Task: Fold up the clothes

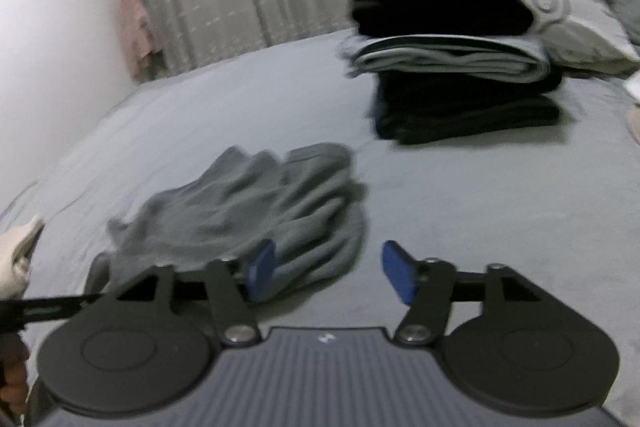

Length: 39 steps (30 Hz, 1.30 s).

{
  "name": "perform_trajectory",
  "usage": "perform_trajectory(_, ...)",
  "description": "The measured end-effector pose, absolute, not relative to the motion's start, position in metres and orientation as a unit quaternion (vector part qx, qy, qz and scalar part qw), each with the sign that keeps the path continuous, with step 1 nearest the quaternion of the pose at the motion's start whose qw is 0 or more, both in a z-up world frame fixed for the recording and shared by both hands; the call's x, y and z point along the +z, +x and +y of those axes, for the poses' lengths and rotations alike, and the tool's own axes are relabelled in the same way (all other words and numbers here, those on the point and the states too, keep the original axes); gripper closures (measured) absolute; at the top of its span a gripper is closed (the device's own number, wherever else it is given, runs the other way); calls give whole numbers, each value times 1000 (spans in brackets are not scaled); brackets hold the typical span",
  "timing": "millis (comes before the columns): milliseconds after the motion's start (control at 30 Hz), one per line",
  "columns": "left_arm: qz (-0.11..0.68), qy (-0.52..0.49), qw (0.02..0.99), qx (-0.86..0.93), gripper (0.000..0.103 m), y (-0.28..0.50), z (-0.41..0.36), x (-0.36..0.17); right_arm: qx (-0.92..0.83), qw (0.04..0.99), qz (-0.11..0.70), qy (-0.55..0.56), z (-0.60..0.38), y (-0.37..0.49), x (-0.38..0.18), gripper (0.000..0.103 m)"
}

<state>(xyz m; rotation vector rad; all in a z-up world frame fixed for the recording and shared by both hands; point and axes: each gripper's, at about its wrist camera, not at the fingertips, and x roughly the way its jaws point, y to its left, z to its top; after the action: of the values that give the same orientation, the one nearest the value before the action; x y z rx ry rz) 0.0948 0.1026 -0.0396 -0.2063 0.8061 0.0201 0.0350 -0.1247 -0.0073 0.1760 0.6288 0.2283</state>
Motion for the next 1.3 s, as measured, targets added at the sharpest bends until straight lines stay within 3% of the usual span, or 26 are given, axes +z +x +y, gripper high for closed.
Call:
perform_trajectory(233, 388, -94, 917, 10, 44, 96, 98, -41, 176, 934, 308, 46, -63, 36, -9, 24)
perform_trajectory(467, 385, -112, 916, 19, 44, 98, 100, -42, 192, 936, 282, 84, -27, 39, -3, 24)
perform_trajectory(633, 382, -103, 918, 20, 47, 97, 97, -42, 184, 936, 290, 75, 0, 51, -9, 26)
perform_trajectory(667, 382, -100, 919, 19, 51, 96, 98, -42, 180, 937, 293, 68, 3, 53, -11, 27)
perform_trajectory(700, 381, -97, 919, 19, 54, 96, 98, -42, 178, 937, 294, 65, 5, 54, -11, 31)
perform_trajectory(733, 381, -95, 920, 18, 61, 96, 98, -42, 174, 937, 297, 60, 6, 55, -13, 41)
perform_trajectory(767, 380, -96, 920, 12, 73, 96, 99, -42, 166, 937, 304, 54, 6, 57, -16, 49)
perform_trajectory(833, 379, -99, 920, 1, 97, 96, 100, -42, 153, 935, 317, 51, 4, 61, -20, 81)
perform_trajectory(867, 376, -98, 921, 4, 97, 95, 99, -40, 151, 933, 321, 56, 1, 62, -21, 86)
perform_trajectory(1000, 358, -90, 929, 28, 100, 90, 100, -34, 147, 935, 311, 84, -13, 61, -14, 95)
perform_trajectory(1300, 334, -81, 937, 66, 100, 85, 114, -20, 82, 955, 261, 117, -72, 53, 9, 101)
